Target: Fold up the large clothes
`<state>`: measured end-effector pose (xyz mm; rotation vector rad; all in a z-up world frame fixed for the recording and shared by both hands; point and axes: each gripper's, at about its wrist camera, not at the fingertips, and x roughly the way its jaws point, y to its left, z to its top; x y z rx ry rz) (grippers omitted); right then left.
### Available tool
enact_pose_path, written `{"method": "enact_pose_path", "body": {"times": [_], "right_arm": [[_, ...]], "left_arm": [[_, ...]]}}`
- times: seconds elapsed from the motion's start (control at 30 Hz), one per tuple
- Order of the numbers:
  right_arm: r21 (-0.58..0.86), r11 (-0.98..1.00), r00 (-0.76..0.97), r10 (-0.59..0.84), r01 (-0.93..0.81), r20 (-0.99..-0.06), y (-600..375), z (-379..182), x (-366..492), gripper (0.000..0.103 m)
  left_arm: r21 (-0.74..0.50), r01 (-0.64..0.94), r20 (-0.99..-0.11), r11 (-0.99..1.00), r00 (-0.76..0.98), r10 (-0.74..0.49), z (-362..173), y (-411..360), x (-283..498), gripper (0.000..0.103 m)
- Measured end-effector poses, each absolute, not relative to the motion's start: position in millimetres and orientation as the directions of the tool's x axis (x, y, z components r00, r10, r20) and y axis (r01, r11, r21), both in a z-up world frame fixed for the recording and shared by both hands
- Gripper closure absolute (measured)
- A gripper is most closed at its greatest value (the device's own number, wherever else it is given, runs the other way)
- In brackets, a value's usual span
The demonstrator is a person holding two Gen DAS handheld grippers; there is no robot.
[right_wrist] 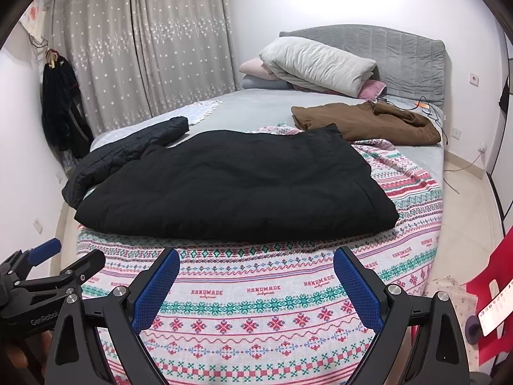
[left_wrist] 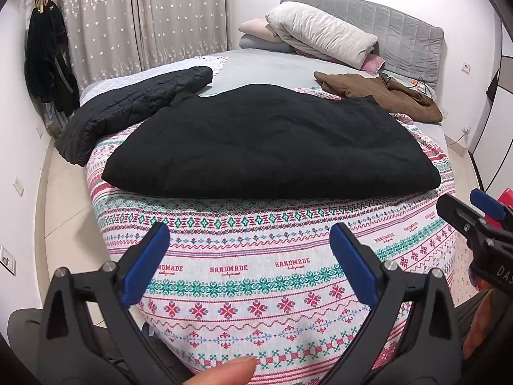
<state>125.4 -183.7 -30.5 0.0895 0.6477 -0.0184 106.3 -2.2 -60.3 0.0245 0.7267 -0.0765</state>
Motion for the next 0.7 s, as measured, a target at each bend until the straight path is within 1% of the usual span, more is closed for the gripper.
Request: {"method": "enact_pose_path", "body": {"times": [0.13,0.27,0.3,0.33,0.5,0.7], "right_arm": [[0.076,0.996,0.797,0.01,0.046,-0.604,-184.3,-31.2,125.8,0.005],[0.101,0.995,0.791,0.048,0.018,-0.61,-184.9,-32.7,128.1,0.005],[0.1,0.995,0.79,0.044,0.022,-0.612,-184.7,-33.4,128.6,0.004],[0.093,0.995,0.79,0.037,0.026,-0.612,-184.3,-33.7,128.8,0.0],[0.076,0.996,0.801,0.001,0.055,-0.599,-186.0,-32.6,127.7,0.0],[0.045,0.998,0.783,-0.014,0.053,-0.622,-183.7,-37.4,130.7,0.0]], "left_arm": [[0.002,0.085,-0.661,0.996,0.748,-0.062,-60.0,-3.2,105.6,0.001],[-0.005,0.087,-0.67,0.996,0.74,-0.068,-61.8,-2.3,107.5,0.001],[-0.007,0.088,-0.672,0.996,0.737,-0.07,-62.7,-1.8,108.5,0.001],[-0.008,0.087,-0.674,0.996,0.736,-0.07,-63.3,-1.5,109.0,0.001],[0.0,0.085,-0.67,0.996,0.739,-0.064,-63.5,-2.3,109.0,0.001],[-0.004,0.085,-0.671,0.996,0.738,-0.065,-63.5,-2.5,108.8,0.001]]}}
